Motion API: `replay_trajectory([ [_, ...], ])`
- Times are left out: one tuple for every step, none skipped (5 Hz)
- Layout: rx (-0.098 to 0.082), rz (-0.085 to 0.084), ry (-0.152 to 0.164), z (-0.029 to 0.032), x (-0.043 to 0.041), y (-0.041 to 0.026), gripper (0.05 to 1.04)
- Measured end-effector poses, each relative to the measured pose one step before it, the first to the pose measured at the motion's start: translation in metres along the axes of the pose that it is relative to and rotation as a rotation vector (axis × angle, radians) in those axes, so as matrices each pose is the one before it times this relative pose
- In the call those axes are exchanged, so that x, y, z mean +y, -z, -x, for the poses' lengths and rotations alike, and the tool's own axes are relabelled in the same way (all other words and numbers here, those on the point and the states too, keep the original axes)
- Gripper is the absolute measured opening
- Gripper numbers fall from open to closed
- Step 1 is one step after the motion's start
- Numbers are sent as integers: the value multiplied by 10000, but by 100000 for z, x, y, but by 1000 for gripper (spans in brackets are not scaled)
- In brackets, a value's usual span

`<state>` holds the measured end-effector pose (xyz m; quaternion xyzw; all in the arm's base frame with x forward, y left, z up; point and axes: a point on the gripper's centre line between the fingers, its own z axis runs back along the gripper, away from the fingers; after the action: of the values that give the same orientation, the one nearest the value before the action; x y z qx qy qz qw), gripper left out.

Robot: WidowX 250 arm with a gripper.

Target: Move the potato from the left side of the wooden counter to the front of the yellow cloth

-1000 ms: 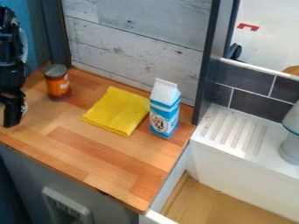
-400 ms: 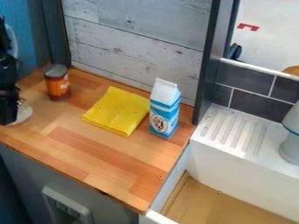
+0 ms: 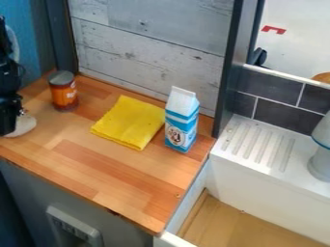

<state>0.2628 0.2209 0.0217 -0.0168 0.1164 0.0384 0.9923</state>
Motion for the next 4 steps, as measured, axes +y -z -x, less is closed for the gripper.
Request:
replay_trajectory([
  [-502,-292,-48,1251,-554,-2177,376],
  [-820,-347,-94,1536,-741,-3570,357],
  [-908,-246,181,866,-816,-3122,355],
  [-3,298,-66,313,-3264,-86,355],
])
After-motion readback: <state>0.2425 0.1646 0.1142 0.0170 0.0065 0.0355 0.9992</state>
